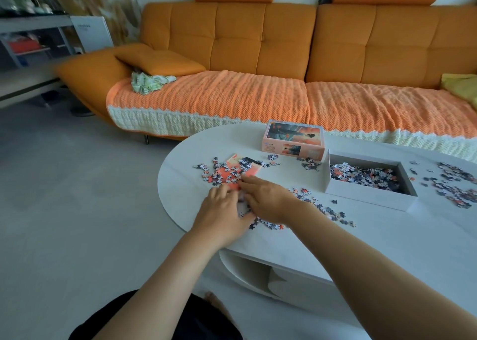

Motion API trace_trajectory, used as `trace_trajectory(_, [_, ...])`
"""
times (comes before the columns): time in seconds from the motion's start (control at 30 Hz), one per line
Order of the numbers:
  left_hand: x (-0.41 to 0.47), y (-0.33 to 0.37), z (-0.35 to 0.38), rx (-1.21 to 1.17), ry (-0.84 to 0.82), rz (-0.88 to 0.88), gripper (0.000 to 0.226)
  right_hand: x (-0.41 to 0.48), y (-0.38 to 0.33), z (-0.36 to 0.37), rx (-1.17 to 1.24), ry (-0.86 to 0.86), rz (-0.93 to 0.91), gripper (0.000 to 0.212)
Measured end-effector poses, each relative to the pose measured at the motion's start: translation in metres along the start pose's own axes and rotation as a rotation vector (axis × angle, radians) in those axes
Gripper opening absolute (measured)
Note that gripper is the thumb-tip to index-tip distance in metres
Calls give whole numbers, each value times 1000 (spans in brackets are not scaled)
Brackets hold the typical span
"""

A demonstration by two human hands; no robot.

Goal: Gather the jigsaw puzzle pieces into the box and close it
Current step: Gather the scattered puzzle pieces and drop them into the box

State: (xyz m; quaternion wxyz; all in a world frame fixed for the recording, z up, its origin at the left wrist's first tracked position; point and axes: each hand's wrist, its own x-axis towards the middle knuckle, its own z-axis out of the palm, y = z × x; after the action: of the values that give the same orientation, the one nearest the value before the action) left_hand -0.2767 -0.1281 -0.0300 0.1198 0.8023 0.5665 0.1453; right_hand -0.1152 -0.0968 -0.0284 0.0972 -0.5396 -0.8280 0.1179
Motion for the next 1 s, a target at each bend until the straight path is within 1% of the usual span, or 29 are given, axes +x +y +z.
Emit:
trace_trajectory(0.03, [-2, -2, 2, 65, -72, -56, 87, -1, 2, 1, -10, -12, -2, 45])
trace_trajectory(0.07, [-5, -1, 4, 108, -168, -100, 100, -4, 4, 1, -15, -6, -9, 44])
trace_trajectory(0.1, [-8, 0, 8, 139, -253, -110, 105, -8, 7, 0, -18, 17, -23, 41])
trace_trajectory(0.17, [-12, 5, 14, 164, -335, -55, 107, -21, 14, -1, -47, 66, -50, 38])
trace_trajectory(0.23, [-13, 12, 20, 160, -340, 16, 108, -36, 21, -3, -45, 121, -62, 37])
trace_trajectory(0.33, [-10, 25, 24, 75, -324, 101, 109, -50, 31, -6, -6, 219, -77, 32])
trace_trajectory(0.4, [-6, 35, 28, 77, -315, 126, 111, -53, 40, -7, -17, 262, -38, 34])
trace_trajectory(0.47, [3, 43, 33, 127, -297, 126, 114, -54, 48, -7, -65, 211, 49, 43])
trace_trajectory(0.53, [11, 48, 35, 142, -292, 141, 115, -58, 59, -6, -153, 86, 135, 53])
trace_trajectory(0.57, [15, 51, 36, 137, -291, 161, 115, -61, 63, -6, -183, 38, 153, 55])
trace_trajectory(0.63, [21, 57, 37, 124, -291, 212, 114, -72, 70, -6, -156, 7, 153, 56])
trace_trajectory(0.77, [28, 74, 41, 112, -292, 308, 111, -101, 82, -11, -52, 50, 132, 54])
trace_trajectory(0.87, [32, 88, 48, 115, -296, 358, 112, -124, 96, -16, -34, 108, 139, 48])
trace_trajectory(0.93, [33, 101, 55, 93, -300, 396, 111, -139, 105, -21, -36, 176, 136, 45])
trace_trajectory(1.0, [33, 117, 63, 62, -292, 445, 111, -151, 114, -24, -26, 224, 122, 45])
